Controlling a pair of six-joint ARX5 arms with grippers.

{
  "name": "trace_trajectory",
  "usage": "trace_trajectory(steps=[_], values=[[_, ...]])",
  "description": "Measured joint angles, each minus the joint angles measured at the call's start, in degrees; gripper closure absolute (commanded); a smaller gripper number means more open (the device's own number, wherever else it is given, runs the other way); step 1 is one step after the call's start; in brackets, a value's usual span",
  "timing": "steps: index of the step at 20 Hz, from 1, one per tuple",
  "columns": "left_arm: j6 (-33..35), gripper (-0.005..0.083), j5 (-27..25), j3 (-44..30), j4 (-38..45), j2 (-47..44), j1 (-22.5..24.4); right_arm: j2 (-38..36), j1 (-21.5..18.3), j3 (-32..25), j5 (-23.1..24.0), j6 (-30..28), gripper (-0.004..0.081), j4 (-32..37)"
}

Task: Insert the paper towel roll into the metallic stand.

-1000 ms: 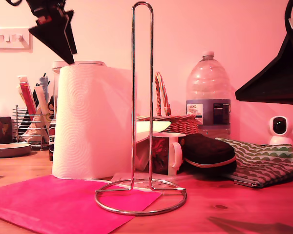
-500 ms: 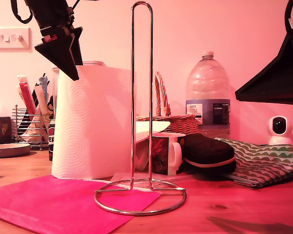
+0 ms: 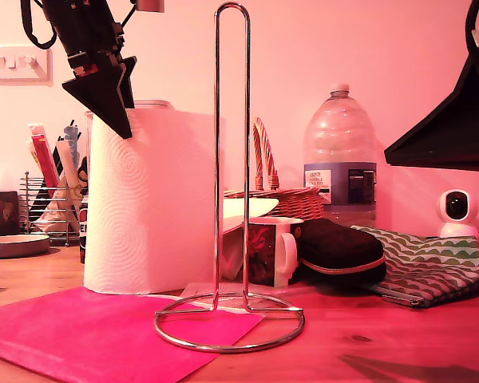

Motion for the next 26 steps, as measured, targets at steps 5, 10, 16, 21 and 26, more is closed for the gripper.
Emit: trace_trajectory(steps=[5, 10, 16, 21, 26], values=[[-1.11, 0.0575, 0.7, 0.0, -0.17, 0.0, 0.0, 0.0, 0.0, 0.0, 0.0, 0.0, 0.0782, -0.46], [-1.31, 0.0671, 0.85, 0.0, -0.02, 0.0, 0.0, 0.0, 0.0, 0.0, 0.0, 0.0, 0.0782, -0.46], [-1.33, 0.0798, 0.61, 0.0, -1.36, 0.0, 0.0, 0.0, 0.0, 0.0, -0.02, 0.0, 0.0782, 0.52], [-1.53, 0.0798, -5.75, 0.66, -5.55, -0.13, -0.79, 0.0, 0.0, 0.0, -2.03, 0.0, 0.0782, 3.63], [-2.69, 0.0798, -8.48, 1.11, -7.65, -0.39, -0.66, 0.0, 0.0, 0.0, -2.21, 0.0, 0.0782, 4.04]])
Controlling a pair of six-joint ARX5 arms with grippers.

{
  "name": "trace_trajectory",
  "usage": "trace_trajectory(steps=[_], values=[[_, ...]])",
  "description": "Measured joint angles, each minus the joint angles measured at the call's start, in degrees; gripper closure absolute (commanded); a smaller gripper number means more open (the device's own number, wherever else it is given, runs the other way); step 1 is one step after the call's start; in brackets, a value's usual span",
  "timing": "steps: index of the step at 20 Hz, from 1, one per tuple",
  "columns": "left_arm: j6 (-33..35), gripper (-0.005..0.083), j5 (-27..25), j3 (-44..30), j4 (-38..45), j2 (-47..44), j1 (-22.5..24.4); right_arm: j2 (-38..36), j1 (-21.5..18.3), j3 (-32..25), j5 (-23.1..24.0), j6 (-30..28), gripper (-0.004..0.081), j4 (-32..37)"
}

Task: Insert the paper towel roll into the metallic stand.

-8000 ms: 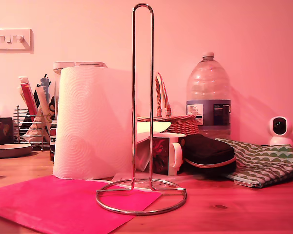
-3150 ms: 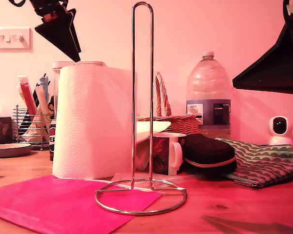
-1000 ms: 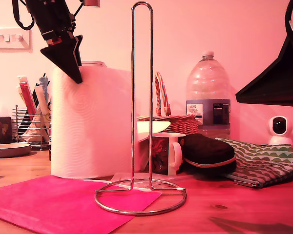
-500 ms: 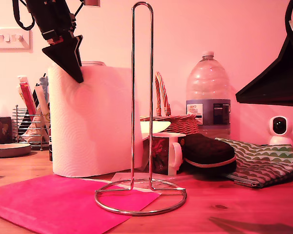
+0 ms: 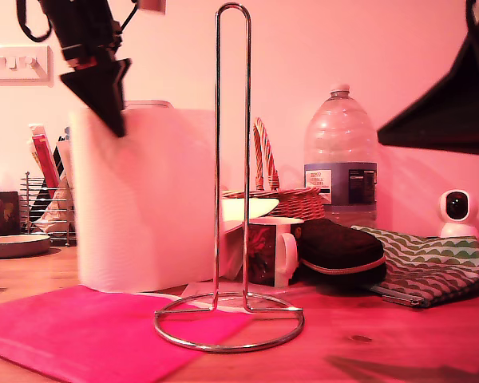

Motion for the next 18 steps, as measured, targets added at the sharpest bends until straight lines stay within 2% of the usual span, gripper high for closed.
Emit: trace_trajectory(steps=[6, 8, 10, 12, 15, 18], values=[[-0.55, 0.0798, 2.14, 6.51, -6.47, 0.0, 0.13, 0.0, 0.0, 0.0, -0.04, 0.0, 0.0782, 0.37], [-0.63, 0.0798, 2.49, 9.44, -8.83, 0.0, 0.11, 0.04, 0.0, 0.0, -1.16, -0.22, 0.0742, 0.37], [-1.36, 0.0798, 2.49, 11.78, -12.31, 0.0, 0.11, 0.9, 0.11, 0.0, -1.53, -1.31, 0.0714, 0.39], [-4.79, 0.0798, 2.51, 14.4, -15.17, 0.0, 0.11, 3.04, 0.81, 0.0, -1.75, -5.29, 0.0701, 1.31], [-8.39, 0.0798, 3.26, 18.6, -17.25, -0.02, 0.11, 7.28, 1.51, 0.02, -2.67, -10.34, 0.0623, 6.36], [-10.51, 0.0798, 3.63, 20.33, -17.31, -0.04, 0.11, 14.58, 1.51, 0.13, -2.73, -10.51, 0.0605, 15.74]])
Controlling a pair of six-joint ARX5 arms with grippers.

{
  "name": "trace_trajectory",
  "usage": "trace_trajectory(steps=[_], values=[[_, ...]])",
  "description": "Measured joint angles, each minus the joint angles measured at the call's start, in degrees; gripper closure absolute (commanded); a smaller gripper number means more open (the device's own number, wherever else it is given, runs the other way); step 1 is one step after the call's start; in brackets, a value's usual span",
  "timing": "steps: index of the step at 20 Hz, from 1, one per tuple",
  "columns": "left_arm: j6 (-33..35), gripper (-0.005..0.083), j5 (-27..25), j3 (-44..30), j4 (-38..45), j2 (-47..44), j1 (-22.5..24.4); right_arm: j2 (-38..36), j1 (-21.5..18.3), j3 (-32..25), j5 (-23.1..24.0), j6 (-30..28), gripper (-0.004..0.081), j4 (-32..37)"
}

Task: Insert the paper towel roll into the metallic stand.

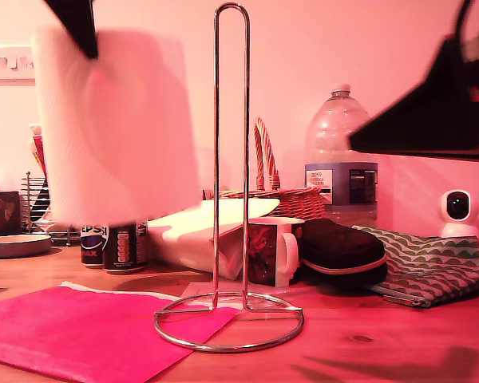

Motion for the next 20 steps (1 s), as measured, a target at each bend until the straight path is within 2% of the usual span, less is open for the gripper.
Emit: trace_trajectory(steps=[3, 7, 9, 14, 20], values=[[-0.13, 0.0798, 1.25, 0.0, -0.22, 0.0, 0.0, 9.68, -0.04, 0.2, -0.02, -0.02, 0.0555, 7.3], [-0.17, 0.0798, 2.86, -0.02, -0.26, 0.0, 0.0, 25.64, -0.94, 0.46, -1.66, 1.11, 0.055, 19.45], [-0.92, 0.0798, 2.91, 0.0, -0.28, 0.0, 0.0, 31.82, -1.6, 2.6, -3.1, 1.38, 0.0538, 23.12], [-1.51, 0.0798, 3.06, 0.0, -0.33, 0.0, 0.0, 46.05, -1.95, 12.35, -5.77, 1.4, 0.0538, 27.65], [-1.53, 0.0798, 3.1, 0.0, -0.33, 0.0, 0.0, 53.7, -1.99, 16.5, -10.01, 1.62, 0.0537, 27.89]])
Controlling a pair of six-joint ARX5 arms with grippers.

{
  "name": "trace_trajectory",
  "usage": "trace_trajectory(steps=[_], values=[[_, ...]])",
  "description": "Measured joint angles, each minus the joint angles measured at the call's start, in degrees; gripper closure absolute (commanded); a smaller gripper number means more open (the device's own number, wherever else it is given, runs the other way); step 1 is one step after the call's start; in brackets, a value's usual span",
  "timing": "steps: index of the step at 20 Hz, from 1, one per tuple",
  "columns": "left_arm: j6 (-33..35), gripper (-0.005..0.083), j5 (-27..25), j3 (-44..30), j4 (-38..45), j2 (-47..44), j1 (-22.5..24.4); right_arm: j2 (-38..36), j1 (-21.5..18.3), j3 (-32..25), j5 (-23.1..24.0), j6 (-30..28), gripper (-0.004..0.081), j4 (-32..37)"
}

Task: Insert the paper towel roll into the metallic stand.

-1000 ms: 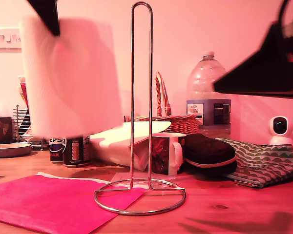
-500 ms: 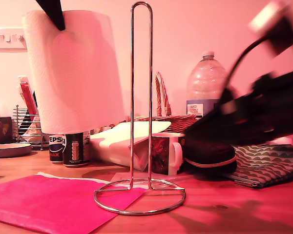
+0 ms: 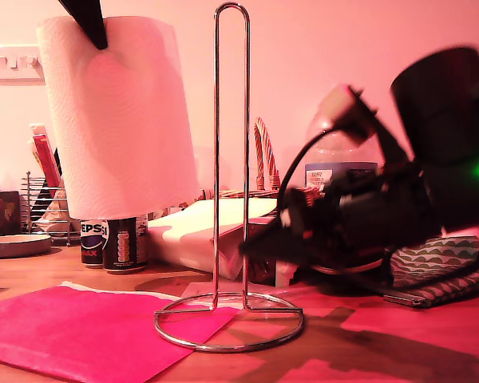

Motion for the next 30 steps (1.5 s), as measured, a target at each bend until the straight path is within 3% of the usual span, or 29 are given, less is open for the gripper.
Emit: trace_trajectory(steps=[6, 10, 13, 20, 30], values=[[0.0, 0.0798, -0.02, 0.0, 0.0, 0.0, 0.0, 5.35, 0.0, 3.26, -0.2, -0.13, 0.0549, -0.28], [-0.02, 0.0798, -0.02, 0.0, -0.02, -0.02, 0.0, 7.5, 0.0, 4.17, -0.33, -0.48, 0.0648, -0.42], [-0.11, 0.0798, 0.26, 0.0, -0.04, -0.76, 0.0, 7.5, 0.0, 4.26, -0.39, -0.74, 0.0786, -0.44], [-5.86, 0.0798, 3.74, 0.0, -0.31, -7.54, 0.0, 7.54, 0.11, 5.55, -0.96, -1.6, 0.0783, -0.81], [-6.08, 0.0798, 6.69, 1.09, -0.76, -15.39, 0.0, 9.42, 2.54, 12.61, -1.01, -4.9, 0.0783, -8.28]])
